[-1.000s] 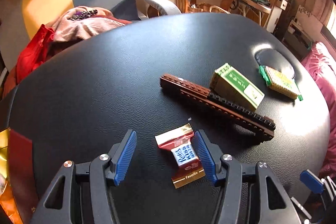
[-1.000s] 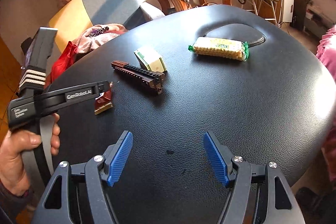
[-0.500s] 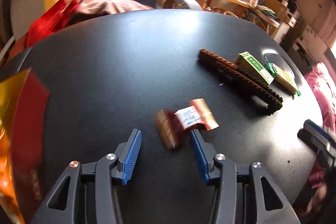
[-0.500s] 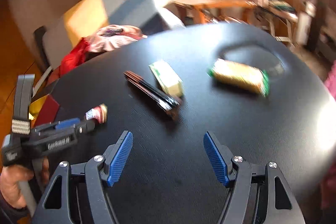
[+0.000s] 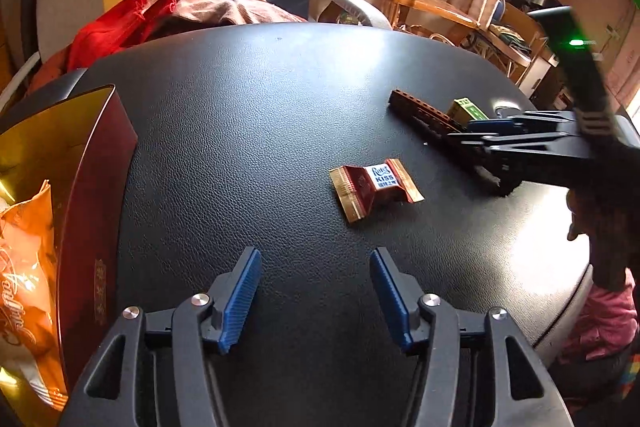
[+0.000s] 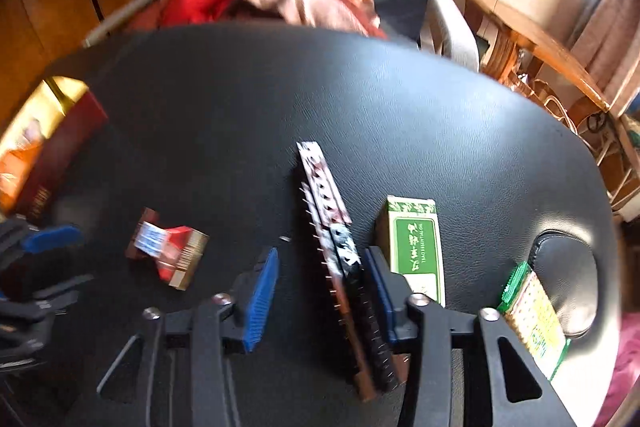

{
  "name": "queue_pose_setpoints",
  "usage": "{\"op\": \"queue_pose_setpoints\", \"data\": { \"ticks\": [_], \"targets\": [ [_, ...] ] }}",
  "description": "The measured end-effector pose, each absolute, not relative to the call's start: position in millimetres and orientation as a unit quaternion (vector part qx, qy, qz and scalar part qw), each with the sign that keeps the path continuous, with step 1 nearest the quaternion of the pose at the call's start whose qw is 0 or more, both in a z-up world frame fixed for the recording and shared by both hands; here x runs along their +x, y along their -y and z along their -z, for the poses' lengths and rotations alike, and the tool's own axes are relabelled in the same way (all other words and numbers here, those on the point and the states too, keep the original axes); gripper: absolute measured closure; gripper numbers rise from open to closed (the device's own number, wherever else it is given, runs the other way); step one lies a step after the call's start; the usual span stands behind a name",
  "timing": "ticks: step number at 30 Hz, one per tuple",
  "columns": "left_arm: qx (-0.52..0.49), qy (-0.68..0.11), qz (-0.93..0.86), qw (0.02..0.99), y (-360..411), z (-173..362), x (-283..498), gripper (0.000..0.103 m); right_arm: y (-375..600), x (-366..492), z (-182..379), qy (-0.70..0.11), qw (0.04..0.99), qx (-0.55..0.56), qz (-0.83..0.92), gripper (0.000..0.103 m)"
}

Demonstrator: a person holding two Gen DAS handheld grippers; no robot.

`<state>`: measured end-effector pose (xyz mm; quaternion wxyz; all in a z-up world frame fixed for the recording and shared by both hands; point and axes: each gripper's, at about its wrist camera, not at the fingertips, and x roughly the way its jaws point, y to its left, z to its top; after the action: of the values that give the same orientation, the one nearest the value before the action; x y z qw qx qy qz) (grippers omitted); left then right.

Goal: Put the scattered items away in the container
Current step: 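Grasp the brown brick strip with the right gripper while the left gripper grasps the candy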

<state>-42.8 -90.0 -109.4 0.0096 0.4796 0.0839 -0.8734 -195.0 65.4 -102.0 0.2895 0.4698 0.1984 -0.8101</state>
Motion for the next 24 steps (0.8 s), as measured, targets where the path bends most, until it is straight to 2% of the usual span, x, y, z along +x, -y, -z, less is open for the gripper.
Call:
{"op": "queue_pose_setpoints", "data": {
  "ticks": [2,8,11,14,16,24],
  "targets": [
    [0.480,-0.080,0.874,0.007,89,109,-41,0.045,-65,-197,106,-0.214,0.281,0.473,0.807,0.078],
    [0.478,-0.075,0.875,-0.007,87,97,-43,0.043,-77,-159,104,-0.202,0.284,0.482,0.804,0.081],
    [0.482,-0.056,0.873,-0.039,82,85,-49,0.040,-88,-134,102,-0.176,0.284,0.488,0.806,0.081],
    [0.481,-0.015,0.874,-0.065,74,75,-63,0.039,-106,-110,99,-0.136,0.275,0.489,0.817,0.079],
    [0.481,0.017,0.873,-0.081,68,71,-74,0.039,-118,-97,97,-0.108,0.272,0.482,0.826,0.071],
    [0.511,0.101,0.841,-0.143,46,88,-116,0.039,-150,-69,83,-0.037,0.258,0.449,0.855,0.062]
  ]
}}
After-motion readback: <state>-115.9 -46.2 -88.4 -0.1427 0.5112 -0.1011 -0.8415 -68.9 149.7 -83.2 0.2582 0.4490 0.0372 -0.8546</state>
